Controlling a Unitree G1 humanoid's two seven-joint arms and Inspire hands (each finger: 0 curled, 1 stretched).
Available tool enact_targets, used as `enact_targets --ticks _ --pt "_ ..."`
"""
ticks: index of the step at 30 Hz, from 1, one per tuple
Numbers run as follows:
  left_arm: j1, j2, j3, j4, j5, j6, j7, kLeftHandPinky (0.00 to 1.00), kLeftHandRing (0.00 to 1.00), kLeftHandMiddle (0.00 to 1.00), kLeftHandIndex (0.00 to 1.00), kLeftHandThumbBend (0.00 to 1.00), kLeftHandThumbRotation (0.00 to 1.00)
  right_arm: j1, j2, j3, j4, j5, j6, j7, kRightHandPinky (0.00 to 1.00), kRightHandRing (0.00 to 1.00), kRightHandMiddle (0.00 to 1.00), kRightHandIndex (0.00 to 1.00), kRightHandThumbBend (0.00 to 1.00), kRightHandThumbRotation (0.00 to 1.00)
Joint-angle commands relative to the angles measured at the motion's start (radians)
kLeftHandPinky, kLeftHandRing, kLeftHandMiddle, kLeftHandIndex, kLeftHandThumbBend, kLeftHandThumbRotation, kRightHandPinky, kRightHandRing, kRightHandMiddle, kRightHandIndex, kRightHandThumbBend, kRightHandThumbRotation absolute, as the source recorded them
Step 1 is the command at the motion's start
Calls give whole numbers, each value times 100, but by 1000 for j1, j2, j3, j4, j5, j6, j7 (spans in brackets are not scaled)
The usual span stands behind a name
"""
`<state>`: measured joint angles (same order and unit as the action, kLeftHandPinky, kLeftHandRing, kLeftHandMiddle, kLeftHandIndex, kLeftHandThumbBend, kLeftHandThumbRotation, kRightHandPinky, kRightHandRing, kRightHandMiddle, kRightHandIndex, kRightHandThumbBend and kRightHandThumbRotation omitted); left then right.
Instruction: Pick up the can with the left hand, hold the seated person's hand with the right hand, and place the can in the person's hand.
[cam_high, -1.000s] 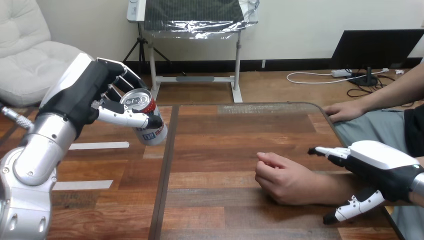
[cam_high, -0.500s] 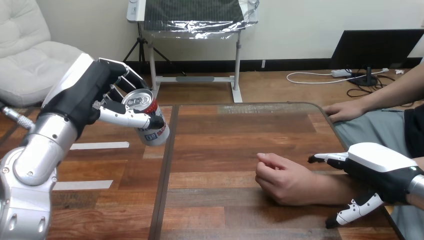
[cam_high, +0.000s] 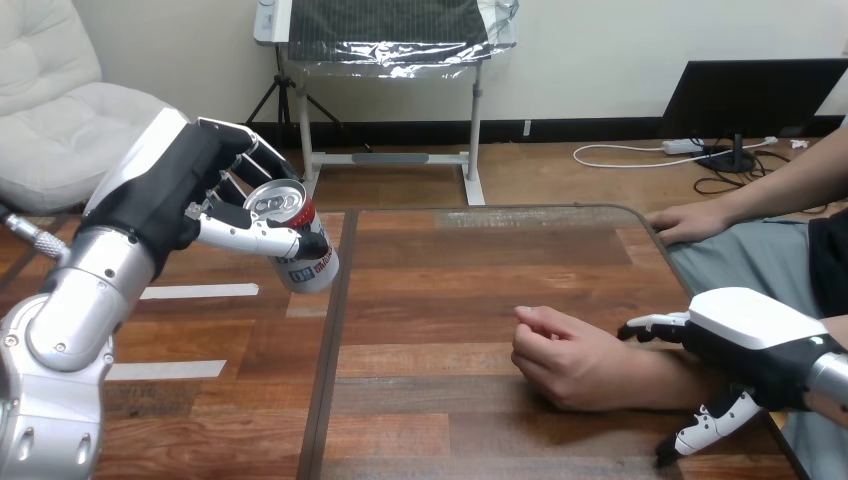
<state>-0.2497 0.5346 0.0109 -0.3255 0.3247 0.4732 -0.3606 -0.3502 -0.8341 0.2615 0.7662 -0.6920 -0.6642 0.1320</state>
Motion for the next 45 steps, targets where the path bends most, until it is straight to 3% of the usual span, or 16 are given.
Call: enact_targets --ticks 1,15,26,38,45 --pt "-46 18 17 -23 -2 -29 8 31 37 41 44 63 0 12 16 42 21 -28 59 8 64 78 81 84 100 37" --pt "-44 23 21 -28 -2 -30 5 31 38 41 44 63 0 29 44 71 -7 -28 104 -16 49 68 72 76 100 33" --pt "-43 22 22 -30 -4 -22 2 32 38 42 44 63 0 33 58 95 -24 -36 148 -22 38 55 64 69 100 32" --pt "-42 20 24 -37 -5 -20 -1 32 39 42 45 63 0 18 61 131 -7 -50 126 -34 34 50 59 62 94 32" --pt "-45 18 24 -32 -8 -17 -3 32 38 42 45 62 0 13 70 143 -9 -50 144 -33 33 45 54 55 88 32"
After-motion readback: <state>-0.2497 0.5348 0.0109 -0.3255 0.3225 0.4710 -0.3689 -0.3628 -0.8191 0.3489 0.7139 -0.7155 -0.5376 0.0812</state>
